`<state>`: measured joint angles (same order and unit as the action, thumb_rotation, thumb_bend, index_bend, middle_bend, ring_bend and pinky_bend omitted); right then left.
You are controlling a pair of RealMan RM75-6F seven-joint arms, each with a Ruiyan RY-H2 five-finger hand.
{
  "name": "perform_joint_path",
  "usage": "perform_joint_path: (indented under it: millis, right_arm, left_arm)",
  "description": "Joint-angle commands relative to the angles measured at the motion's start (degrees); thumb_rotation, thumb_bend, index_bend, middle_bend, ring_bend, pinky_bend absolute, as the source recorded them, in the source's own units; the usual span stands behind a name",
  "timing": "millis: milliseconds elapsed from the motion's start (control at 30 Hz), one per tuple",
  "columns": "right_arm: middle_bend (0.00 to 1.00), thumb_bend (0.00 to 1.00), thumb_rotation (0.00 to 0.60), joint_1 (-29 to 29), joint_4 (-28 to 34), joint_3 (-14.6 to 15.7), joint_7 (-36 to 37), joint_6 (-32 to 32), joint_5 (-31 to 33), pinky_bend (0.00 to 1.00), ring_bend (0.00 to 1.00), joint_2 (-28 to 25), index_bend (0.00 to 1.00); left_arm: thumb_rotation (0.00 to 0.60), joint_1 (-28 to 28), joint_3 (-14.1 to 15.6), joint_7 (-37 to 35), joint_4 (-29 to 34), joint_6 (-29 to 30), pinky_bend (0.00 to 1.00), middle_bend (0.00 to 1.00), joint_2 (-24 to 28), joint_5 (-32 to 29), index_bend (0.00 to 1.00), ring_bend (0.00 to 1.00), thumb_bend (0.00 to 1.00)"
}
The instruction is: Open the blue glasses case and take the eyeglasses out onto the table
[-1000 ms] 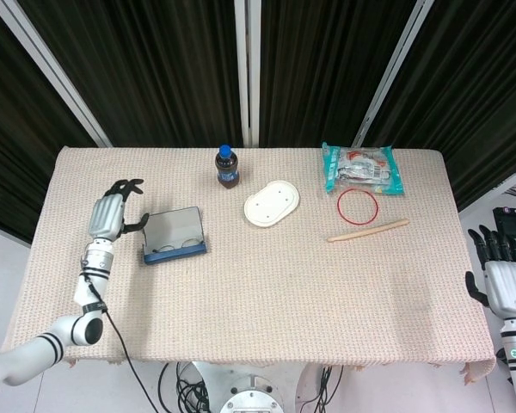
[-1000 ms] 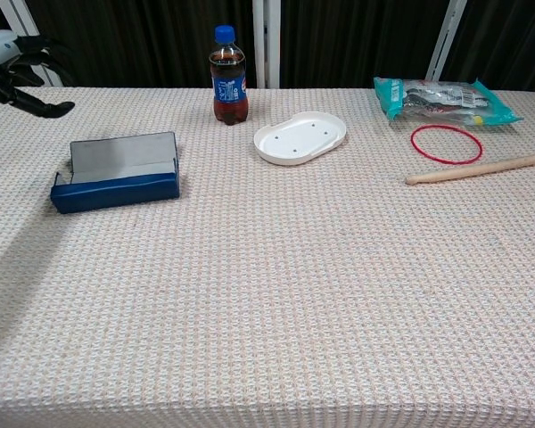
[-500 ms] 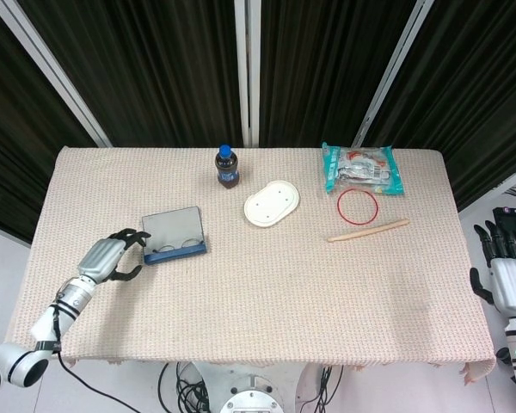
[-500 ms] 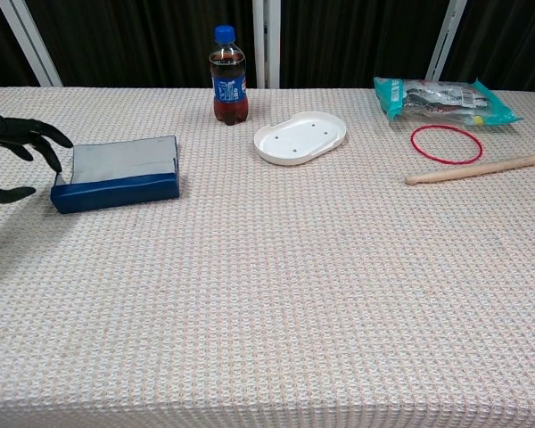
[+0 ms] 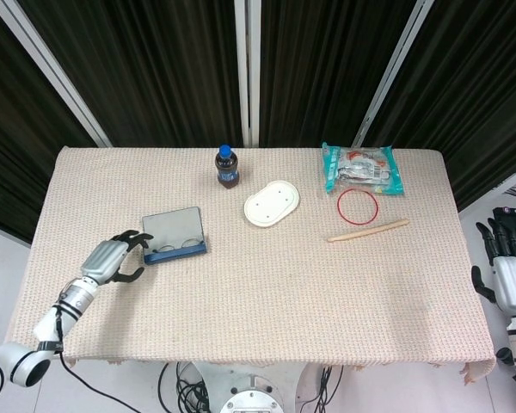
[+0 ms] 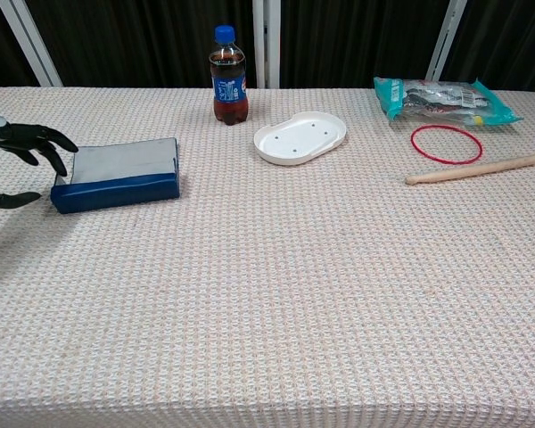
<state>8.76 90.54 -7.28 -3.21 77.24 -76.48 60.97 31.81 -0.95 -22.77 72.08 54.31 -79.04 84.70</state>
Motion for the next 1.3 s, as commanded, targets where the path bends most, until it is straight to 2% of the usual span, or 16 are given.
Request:
perform_joint_path:
  millis: [33, 233, 600, 900, 1300]
  right_arm:
    - [0.0, 0.46, 0.6, 0.1, 0.3, 0.0, -0.1, 0.1, -0.3, 0.0, 0.0, -0.1, 0.0]
    - [0.0, 0.46, 0.6, 0.0, 0.3, 0.1, 0.3, 0.3, -0.4, 0.0, 0.0, -0.1, 0.0]
    - [0.0, 0.46, 0.6, -0.3, -1.1, 0.5, 1.8, 0.3, -0.8, 0.0, 0.0, 0.4, 0.0]
    - [0.0, 0.46, 0.6, -0.6, -1.4, 0.6, 2.5, 0.7, -1.0, 0.0, 0.0, 0.3, 0.0]
    - [0.0, 0.46, 0.6, -0.8, -2.0, 0.7, 3.1, 0.4, -0.9, 0.0, 0.0, 0.5, 0.0]
  left_arm:
    - [0.6, 0.7, 0.0, 2.1, 1.2, -1.6, 0.2, 0.27, 0.4, -0.8, 0.16, 0.07, 0.37]
    - [0.6, 0.9, 0.1, 7.3, 2.4, -2.1, 0.18, 0.28, 0.6, -1.9, 0.16, 0.03, 0.37]
    - [0.6, 0.3, 0.7, 12.0, 9.2, -1.3, 0.19, 0.43, 2.9, -2.5, 0.16, 0.04, 0.38]
    - [0.6, 1.5, 1.5, 14.8, 11.8, -2.1, 0.19, 0.44, 0.4, -0.5, 0.16, 0.05, 0.38]
    - [0.6, 3.7, 0.1, 18.3, 13.4, -1.4, 0.2, 0.43, -2.2, 0.9, 0.16, 0.06, 0.4]
